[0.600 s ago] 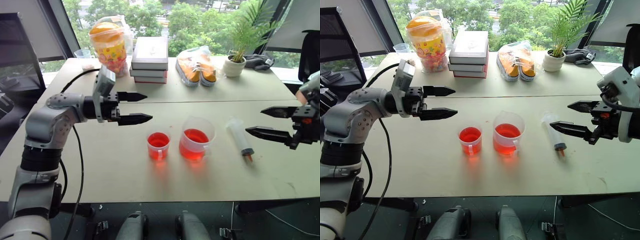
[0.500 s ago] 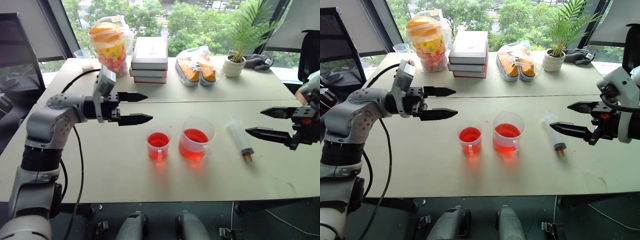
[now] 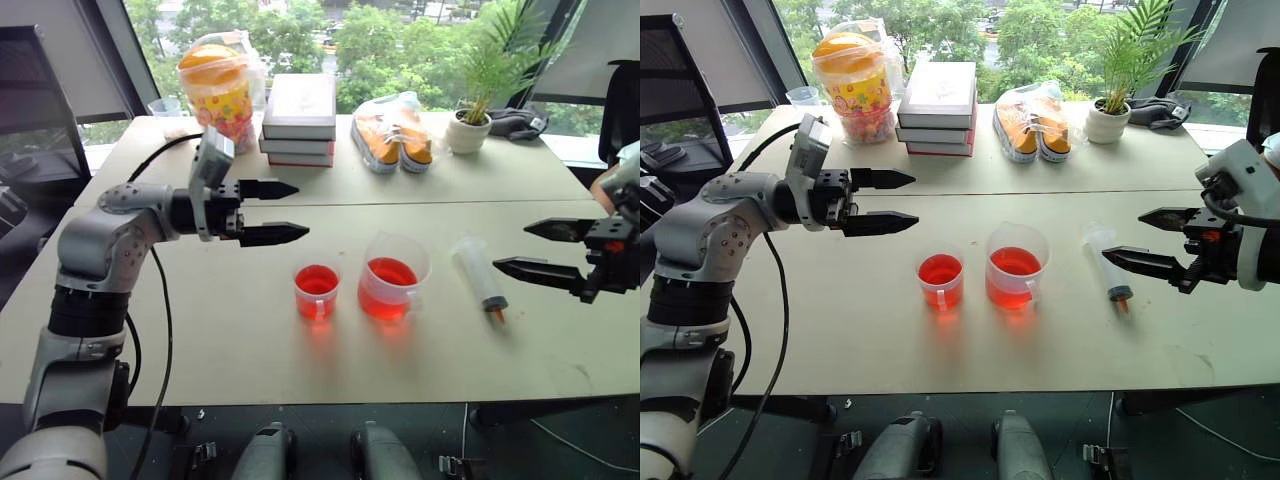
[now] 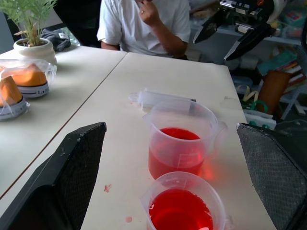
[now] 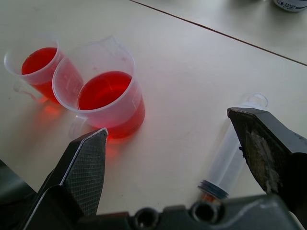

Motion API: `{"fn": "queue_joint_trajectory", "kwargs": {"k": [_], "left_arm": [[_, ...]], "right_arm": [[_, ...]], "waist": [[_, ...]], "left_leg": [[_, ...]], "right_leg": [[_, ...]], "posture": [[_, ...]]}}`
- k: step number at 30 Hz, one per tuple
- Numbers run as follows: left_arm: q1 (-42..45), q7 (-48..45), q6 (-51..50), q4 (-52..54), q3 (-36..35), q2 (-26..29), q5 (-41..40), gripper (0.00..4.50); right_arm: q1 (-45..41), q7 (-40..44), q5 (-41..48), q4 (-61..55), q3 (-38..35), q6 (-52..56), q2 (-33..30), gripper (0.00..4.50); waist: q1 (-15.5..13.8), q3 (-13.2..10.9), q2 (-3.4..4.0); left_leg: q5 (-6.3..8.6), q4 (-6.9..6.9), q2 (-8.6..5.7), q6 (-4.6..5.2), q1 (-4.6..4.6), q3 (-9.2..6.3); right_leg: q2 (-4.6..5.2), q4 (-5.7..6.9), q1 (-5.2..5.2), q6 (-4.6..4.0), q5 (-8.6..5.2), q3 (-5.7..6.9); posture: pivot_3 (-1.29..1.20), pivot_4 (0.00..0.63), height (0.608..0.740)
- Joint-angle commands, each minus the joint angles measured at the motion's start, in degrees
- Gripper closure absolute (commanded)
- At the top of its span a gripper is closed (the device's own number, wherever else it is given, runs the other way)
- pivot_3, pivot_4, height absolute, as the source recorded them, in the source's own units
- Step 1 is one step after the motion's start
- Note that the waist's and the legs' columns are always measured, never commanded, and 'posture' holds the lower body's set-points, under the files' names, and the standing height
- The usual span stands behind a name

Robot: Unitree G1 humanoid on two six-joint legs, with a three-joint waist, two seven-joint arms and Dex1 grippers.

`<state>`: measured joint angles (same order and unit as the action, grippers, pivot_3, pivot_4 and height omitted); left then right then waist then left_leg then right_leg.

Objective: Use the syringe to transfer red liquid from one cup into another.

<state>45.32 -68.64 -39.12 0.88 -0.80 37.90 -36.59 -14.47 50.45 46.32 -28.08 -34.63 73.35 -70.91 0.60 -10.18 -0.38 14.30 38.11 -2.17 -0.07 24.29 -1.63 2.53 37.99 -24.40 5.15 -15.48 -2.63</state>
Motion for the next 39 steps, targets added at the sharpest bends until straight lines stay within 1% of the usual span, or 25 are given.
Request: {"fn": "queue_joint_trajectory", "kwargs": {"k": [1, 9, 10, 12, 14, 19, 23, 25, 27, 31, 34, 38, 39], "left_arm": [[0.9, -0.4, 1.1, 0.5, -0.4, 0.1, 0.1, 0.00], [0.5, -0.2, 1.1, 0.9, -0.3, -0.3, 0.3, 0.00], [0.5, -0.2, 1.3, 0.8, -0.2, -0.5, 0.5, 0.00], [0.5, -0.2, 1.8, 0.5, 0.0, -1.0, 0.7, 0.00], [0.4, -0.3, 2.1, 0.4, 0.1, -1.3, 1.0, 0.00], [0.0, 0.1, 2.5, 0.5, 0.3, -2.4, 0.9, 0.00], [-0.9, 0.5, 3.2, 0.8, 0.4, -3.1, 1.1, 0.00], [-1.4, 0.9, 3.4, 1.2, 0.5, -3.4, 1.1, 0.00], [-1.8, 1.3, 3.6, 1.6, 0.5, -3.6, 1.2, 0.00], [-3.3, 2.7, 3.5, 3.4, 0.1, -3.9, 0.9, 0.00], [-4.5, 3.6, 3.3, 4.6, -0.3, -3.7, 0.7, 0.00], [-5.4, 4.4, 3.2, 5.6, -0.6, -3.5, 0.4, 0.00], [-5.4, 4.6, 3.2, 5.7, -0.7, -3.5, 0.4, 0.00]], "right_arm": [[-0.4, -0.4, 0.6, -0.7, -1.6, 0.0, -1.3, 0.08], [-1.6, -2.0, -0.1, 2.1, 1.8, 0.0, -2.2, 0.08], [-3.0, -2.2, 0.0, 5.0, 4.0, 0.8, -2.4, 0.08], [-8.4, -3.4, -1.4, 12.8, 11.3, 2.5, -2.0, 0.08], [-12.8, -4.0, -2.2, 17.3, 16.5, 3.7, -1.3, 0.08], [-25.6, -5.6, -8.3, 29.0, 31.7, 6.1, 2.8, 0.08], [-32.8, -4.7, -15.8, 37.6, 43.2, 3.2, 5.8, 0.08], [-35.6, -2.4, -19.9, 41.5, 49.1, 0.4, 6.9, 0.08], [-37.5, -0.1, -23.4, 44.9, 53.4, -2.4, 7.9, 0.08], [-41.0, 3.5, -30.5, 54.6, 60.0, -8.7, 12.9, 0.08], [-42.8, 5.7, -34.3, 60.2, 62.1, -11.7, 16.0, 0.08], [-43.9, 8.5, -39.5, 64.9, 64.7, -16.1, 18.7, 0.08], [-44.1, 9.0, -40.7, 66.1, 65.0, -17.3, 19.3, 0.31]], "waist": [[0.0, 0.0, 0.00], [0.0, 0.0, 0.00], [0.0, 0.0, 0.00], [0.2, 0.0, 0.00], [0.2, 0.0, 0.00], [0.3, 0.0, 0.01], [0.2, 0.0, 0.01], [0.2, 0.0, 0.01], [0.1, 0.0, 0.01], [0.2, 0.0, 0.01], [0.3, 0.0, 0.01], [0.3, 0.0, 0.00], [0.3, 0.0, 0.00]], "left_leg": [[0.00, 0.00, 0.00, 0.00, 0.00, 0.00], [0.00, 0.01, 0.00, 0.00, 0.00, 0.00], [0.00, 0.01, 0.00, 0.00, 0.00, 0.00], [0.00, 0.04, 0.00, 0.00, -0.02, 0.04], [0.00, 0.07, 0.00, 0.00, -0.05, 0.05], [0.00, 0.00, 0.01, 0.00, -0.07, 0.07], [0.00, -0.01, 0.01, 0.00, 0.00, 0.06], [0.00, 0.00, 0.00, 0.00, 0.02, 0.08], [0.00, 0.00, -0.02, 0.00, 0.03, 0.07], [0.00, 0.01, -0.02, 0.00, 0.05, 0.07], [0.00, 0.00, -0.02, 0.00, 0.04, 0.07], [0.00, 0.03, -0.02, -0.01, 0.03, 0.06], [0.00, 0.03, -0.02, -0.01, 0.03, 0.06]], "right_leg": [[0.00, 0.00, 0.00, 0.00, 0.00, 0.00], [0.00, 0.00, 0.00, 0.00, 0.00, 0.00], [0.00, 0.00, 0.00, 0.00, 0.00, 0.00], [0.00, 0.02, 0.01, 0.00, 0.00, -0.02], [0.00, 0.03, 0.04, -0.01, 0.00, -0.04], [0.00, 0.04, -0.01, -0.02, 0.00, -0.07], [0.00, 0.03, -0.08, -0.02, 0.00, -0.06], [0.00, 0.01, -0.08, -0.01, 0.00, -0.06], [0.00, 0.01, -0.09, -0.01, 0.00, -0.05], [0.00, 0.01, -0.10, -0.01, 0.01, -0.04], [-0.01, 0.05, -0.11, -0.01, 0.01, -0.05], [-0.02, 0.09, -0.13, 0.00, 0.01, -0.04], [-0.02, 0.08, -0.12, 0.00, 0.01, -0.04]], "posture": [[0.00, 0.150, 0.740], [0.00, 0.150, 0.740], [0.00, 0.150, 0.740], [0.00, 0.150, 0.740], [0.00, 0.150, 0.740], [0.00, 0.150, 0.740], [0.00, 0.150, 0.740], [0.00, 0.150, 0.740], [0.00, 0.150, 0.740], [0.00, 0.150, 0.740], [0.00, 0.150, 0.740], [0.00, 0.150, 0.740], [0.00, 0.150, 0.740]]}}
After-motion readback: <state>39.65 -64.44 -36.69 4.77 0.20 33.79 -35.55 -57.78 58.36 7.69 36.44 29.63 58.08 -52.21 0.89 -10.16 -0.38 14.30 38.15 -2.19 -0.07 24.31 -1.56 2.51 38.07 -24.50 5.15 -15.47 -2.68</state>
